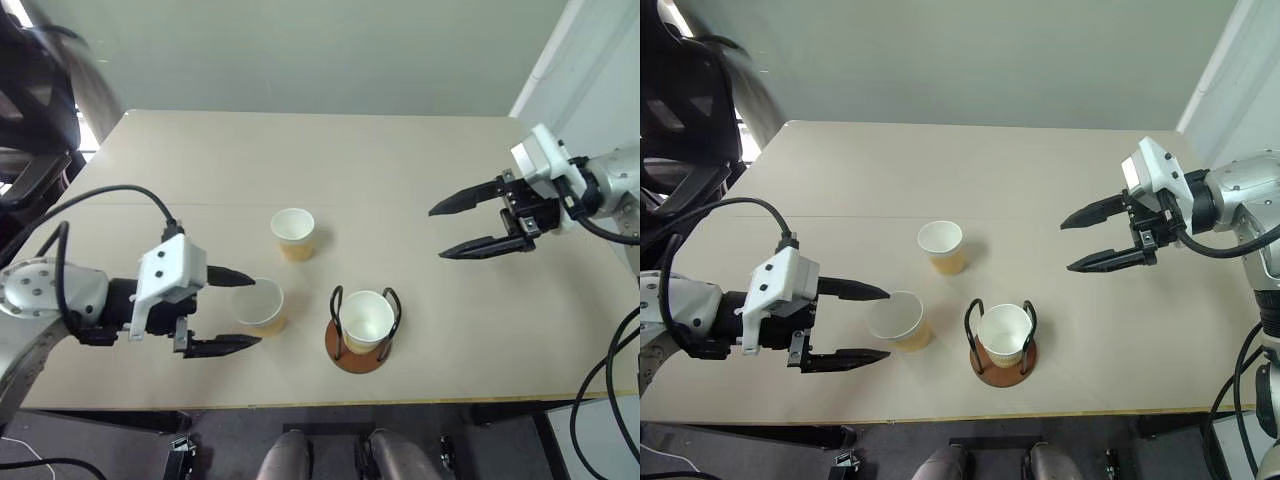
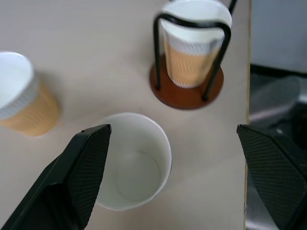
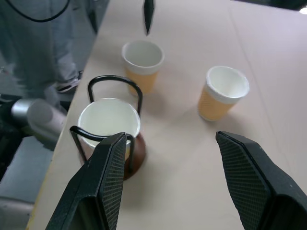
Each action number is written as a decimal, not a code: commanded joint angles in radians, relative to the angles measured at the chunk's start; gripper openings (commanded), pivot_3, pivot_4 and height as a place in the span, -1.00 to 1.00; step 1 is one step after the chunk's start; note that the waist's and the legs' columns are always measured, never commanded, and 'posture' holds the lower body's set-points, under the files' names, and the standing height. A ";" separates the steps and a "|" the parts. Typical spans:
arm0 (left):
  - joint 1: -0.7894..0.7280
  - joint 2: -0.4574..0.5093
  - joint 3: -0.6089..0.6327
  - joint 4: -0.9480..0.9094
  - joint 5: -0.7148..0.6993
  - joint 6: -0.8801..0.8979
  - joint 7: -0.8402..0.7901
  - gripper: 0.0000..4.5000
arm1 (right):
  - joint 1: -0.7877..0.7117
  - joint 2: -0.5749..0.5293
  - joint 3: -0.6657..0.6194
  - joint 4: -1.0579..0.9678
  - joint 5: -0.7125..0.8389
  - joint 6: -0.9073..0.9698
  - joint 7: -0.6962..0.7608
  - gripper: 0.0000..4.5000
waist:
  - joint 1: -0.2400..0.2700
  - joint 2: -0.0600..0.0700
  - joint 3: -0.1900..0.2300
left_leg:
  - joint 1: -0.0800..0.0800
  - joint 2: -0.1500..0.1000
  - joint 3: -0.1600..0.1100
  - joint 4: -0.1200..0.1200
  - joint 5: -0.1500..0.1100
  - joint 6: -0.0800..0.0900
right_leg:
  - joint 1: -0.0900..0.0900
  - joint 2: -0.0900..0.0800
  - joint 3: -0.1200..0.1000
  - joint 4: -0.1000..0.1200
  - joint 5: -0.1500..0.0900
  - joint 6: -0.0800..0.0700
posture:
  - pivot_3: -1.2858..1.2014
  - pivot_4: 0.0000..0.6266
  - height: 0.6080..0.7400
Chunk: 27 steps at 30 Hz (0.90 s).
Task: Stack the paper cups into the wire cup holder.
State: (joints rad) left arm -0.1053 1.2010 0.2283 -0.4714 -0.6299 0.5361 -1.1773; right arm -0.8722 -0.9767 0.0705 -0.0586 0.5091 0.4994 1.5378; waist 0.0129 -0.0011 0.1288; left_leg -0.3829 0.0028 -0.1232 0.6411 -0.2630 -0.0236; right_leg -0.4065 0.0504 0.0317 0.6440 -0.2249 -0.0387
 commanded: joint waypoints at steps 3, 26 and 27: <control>-0.075 -0.037 -0.085 0.062 0.077 -0.078 -0.026 1.00 | 0.054 -0.052 -0.120 -0.119 0.099 0.077 -0.017 0.33 | 0.003 0.000 0.000 | 0.000 0.001 0.000 0.000 0.000 0.001 | 0.000 0.000 0.000 0.000 0.000 0.000 | 0.03 -0.52 1.00; -0.222 -0.158 -0.264 0.235 0.240 -0.216 -0.129 1.00 | 0.512 -0.097 -0.563 -0.431 0.432 0.275 -0.229 0.33 | 0.010 -0.002 -0.001 | -0.004 -0.001 0.001 0.006 0.003 0.005 | 0.003 0.000 0.001 -0.001 -0.003 0.008 | 0.03 -0.52 1.00; -0.225 -0.162 -0.267 0.238 0.243 -0.217 -0.132 1.00 | 0.542 -0.097 -0.568 -0.445 0.423 0.267 -0.235 0.33 | 0.010 -0.002 -0.001 | -0.003 -0.001 0.001 0.006 0.003 0.005 | 0.004 0.000 0.001 -0.002 -0.003 0.009 | 0.03 -0.52 1.00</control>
State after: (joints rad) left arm -0.3121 1.0410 -0.0459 -0.2312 -0.3879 0.3302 -1.3036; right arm -0.3469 -1.0727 -0.4567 -0.4688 0.9202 0.7722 1.3198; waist 0.0225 -0.0033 0.1274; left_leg -0.3858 0.0016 -0.1227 0.6477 -0.2605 -0.0180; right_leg -0.4023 0.0503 0.0326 0.6423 -0.2281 -0.0297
